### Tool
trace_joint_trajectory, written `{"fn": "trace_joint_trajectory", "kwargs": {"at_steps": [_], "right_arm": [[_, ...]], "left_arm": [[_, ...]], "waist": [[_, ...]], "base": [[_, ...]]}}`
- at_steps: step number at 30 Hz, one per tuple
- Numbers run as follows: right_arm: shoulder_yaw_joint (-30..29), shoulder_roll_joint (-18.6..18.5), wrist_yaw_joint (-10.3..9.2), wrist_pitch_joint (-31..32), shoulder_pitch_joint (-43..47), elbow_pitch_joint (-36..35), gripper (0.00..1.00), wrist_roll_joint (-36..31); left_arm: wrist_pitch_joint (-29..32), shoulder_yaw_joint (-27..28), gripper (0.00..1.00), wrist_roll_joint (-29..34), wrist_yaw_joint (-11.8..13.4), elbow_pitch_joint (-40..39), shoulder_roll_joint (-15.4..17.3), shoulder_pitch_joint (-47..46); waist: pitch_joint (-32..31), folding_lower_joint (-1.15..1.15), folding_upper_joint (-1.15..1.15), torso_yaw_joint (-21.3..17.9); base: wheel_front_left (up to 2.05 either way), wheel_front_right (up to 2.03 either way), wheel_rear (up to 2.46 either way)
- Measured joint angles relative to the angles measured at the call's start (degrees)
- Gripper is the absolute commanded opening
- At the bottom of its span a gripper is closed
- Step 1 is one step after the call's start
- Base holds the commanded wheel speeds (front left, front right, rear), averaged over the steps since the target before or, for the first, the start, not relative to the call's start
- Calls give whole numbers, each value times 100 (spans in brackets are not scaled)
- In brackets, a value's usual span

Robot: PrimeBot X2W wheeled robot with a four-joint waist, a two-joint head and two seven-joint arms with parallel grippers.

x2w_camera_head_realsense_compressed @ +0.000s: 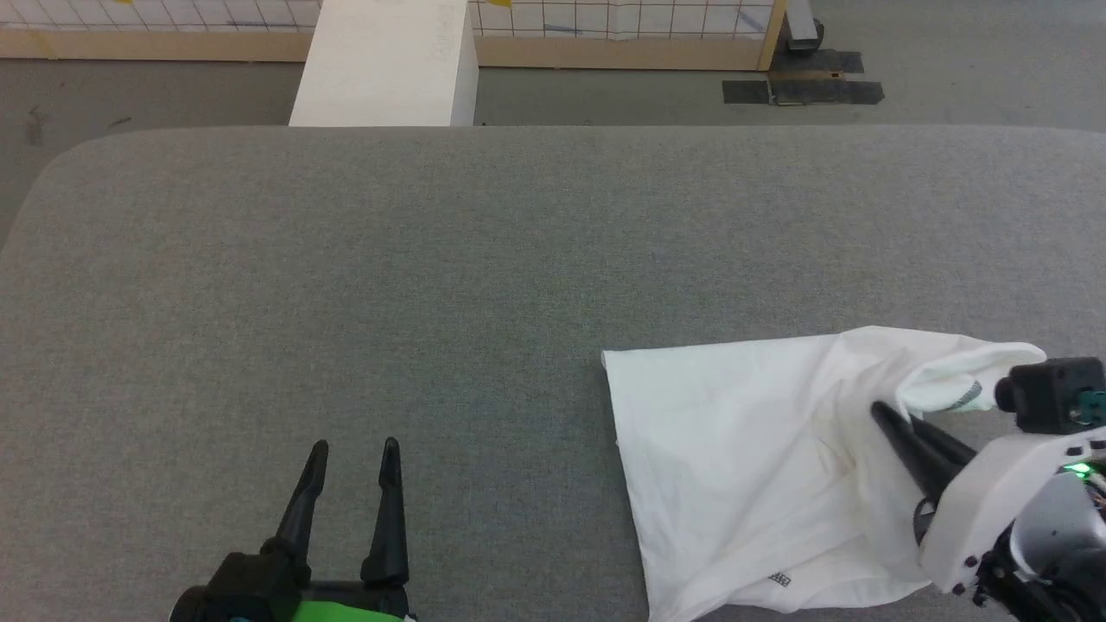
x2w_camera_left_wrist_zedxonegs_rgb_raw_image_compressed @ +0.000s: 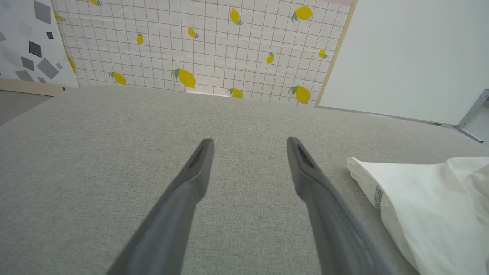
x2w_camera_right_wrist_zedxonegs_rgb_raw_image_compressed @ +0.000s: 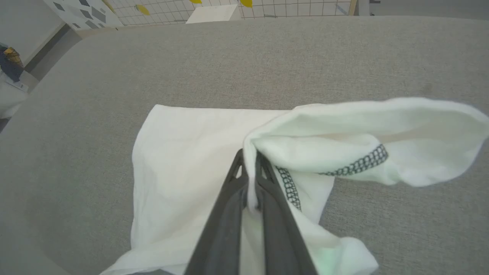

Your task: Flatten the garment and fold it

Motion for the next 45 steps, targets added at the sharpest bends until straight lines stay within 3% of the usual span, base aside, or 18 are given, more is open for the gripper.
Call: {"fn": "trace_joint_trajectory", "kwargs": {"at_steps": [12,29,31,32,33,34,39,45], "right_arm": [[1496,148,-1,320,-318,-18,0,-7],[2329,1004,-1,257,-971,2037,1,-1178],[2363,1043,-1,256,-1000,2271,23,-1257],[2375,1065,-1,250,-1015,2397,41,-1284],[2386,1084,-1,212,-1035,2504,77,-1311],[2391,1099,-1,174,-1054,2568,100,-1316],[2587,1113,-1,-129,-1168,2633,100,-959],[2780,1134,0,-205,-1429,2165,100,-449]], "left_arm": [[1,-70,100,-93,-25,85,-10,-59],[1,-326,100,-189,-24,322,-24,-226],[1,-336,100,-203,-24,353,-24,-226],[1,-341,100,-204,-24,375,-25,-226],[1,-345,100,-205,-24,397,-25,-226],[1,-345,100,-207,-26,410,-25,-226],[1,-346,100,-236,-49,471,-26,-221],[1,-316,100,-253,-89,499,-16,-151]], "waist": [[60,0,0,331],[13,0,0,514],[-22,0,0,524],[-43,0,0,528],[-65,0,0,531],[-83,0,0,532],[-195,0,0,514],[-337,0,0,382]], "base": [[0,0,0],[0,0,0],[0,0,0],[0,0,0],[0,0,0],[0,0,0],[0,0,0],[0,0,0]]}}
